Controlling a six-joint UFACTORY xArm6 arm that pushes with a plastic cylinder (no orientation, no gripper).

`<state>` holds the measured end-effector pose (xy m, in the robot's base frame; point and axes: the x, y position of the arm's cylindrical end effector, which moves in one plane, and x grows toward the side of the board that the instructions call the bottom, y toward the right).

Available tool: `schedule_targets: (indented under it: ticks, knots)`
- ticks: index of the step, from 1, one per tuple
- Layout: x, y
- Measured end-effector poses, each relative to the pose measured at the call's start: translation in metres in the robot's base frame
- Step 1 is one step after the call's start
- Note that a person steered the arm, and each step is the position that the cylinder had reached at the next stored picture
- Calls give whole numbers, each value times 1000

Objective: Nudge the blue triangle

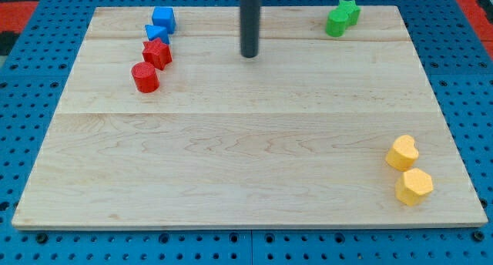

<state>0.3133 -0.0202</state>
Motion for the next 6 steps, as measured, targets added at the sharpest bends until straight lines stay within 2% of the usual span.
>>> schedule_targets:
  ticks: [2, 6]
  knots:
    - [-6, -93]
    - [-40, -111]
